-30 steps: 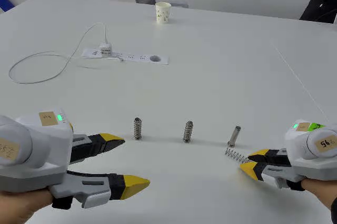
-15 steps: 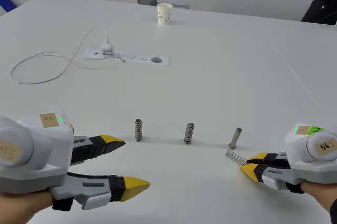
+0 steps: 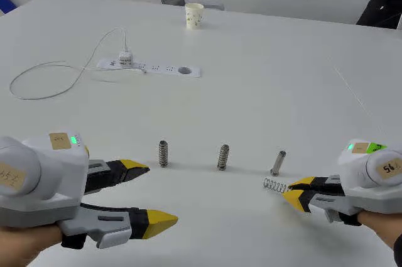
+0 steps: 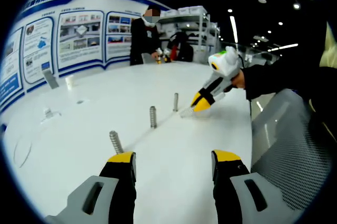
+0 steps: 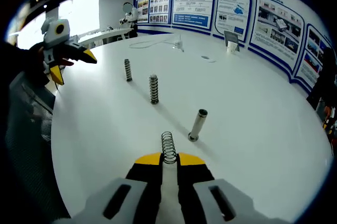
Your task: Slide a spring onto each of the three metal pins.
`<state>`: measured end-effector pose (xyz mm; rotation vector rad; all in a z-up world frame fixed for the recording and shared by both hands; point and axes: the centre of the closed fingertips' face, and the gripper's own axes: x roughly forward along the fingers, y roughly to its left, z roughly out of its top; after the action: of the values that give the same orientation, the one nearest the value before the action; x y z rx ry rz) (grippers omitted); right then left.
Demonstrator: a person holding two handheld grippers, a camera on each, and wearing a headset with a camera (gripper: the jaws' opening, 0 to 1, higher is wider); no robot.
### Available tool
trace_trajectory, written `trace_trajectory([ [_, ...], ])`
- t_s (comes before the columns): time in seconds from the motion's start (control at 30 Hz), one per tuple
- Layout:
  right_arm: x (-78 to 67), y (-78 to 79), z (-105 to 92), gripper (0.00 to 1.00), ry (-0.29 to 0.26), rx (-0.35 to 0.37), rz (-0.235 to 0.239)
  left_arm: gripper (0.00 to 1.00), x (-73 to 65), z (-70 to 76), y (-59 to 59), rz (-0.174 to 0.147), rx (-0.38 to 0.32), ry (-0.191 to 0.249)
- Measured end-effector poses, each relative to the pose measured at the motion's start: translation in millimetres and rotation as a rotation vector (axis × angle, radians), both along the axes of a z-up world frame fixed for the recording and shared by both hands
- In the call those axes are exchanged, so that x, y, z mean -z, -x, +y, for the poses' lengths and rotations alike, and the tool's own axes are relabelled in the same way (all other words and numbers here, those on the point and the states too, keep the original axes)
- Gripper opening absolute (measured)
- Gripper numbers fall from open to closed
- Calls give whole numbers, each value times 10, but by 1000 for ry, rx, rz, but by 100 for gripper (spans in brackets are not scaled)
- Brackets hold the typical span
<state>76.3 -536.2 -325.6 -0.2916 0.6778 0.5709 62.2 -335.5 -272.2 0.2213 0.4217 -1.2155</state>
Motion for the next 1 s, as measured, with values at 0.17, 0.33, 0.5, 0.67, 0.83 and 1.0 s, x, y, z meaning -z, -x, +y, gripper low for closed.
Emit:
trace_trajectory([
  [0.17, -93, 6, 79, 11, 6, -24, -11, 58, -25, -41, -3, -9, 23, -7],
  [0.33, -198, 13, 165, 11, 2, -45, -18, 58, -53, -142, 23, -24, 67, -18],
  [0.5, -299, 26, 272, 11, 1, -75, -25, 58, -62, -266, 47, -43, 120, -38],
  [0.67, -400, 51, 391, 11, -13, -104, -26, 57, -43, -382, 61, -67, 172, -64],
  [0.83, -476, 70, 511, 11, -23, -133, -26, 56, -6, -473, 49, -76, 204, -78],
  [1.0, -520, 80, 614, 11, -27, -161, -28, 55, 14, -542, 28, -80, 219, -82],
])
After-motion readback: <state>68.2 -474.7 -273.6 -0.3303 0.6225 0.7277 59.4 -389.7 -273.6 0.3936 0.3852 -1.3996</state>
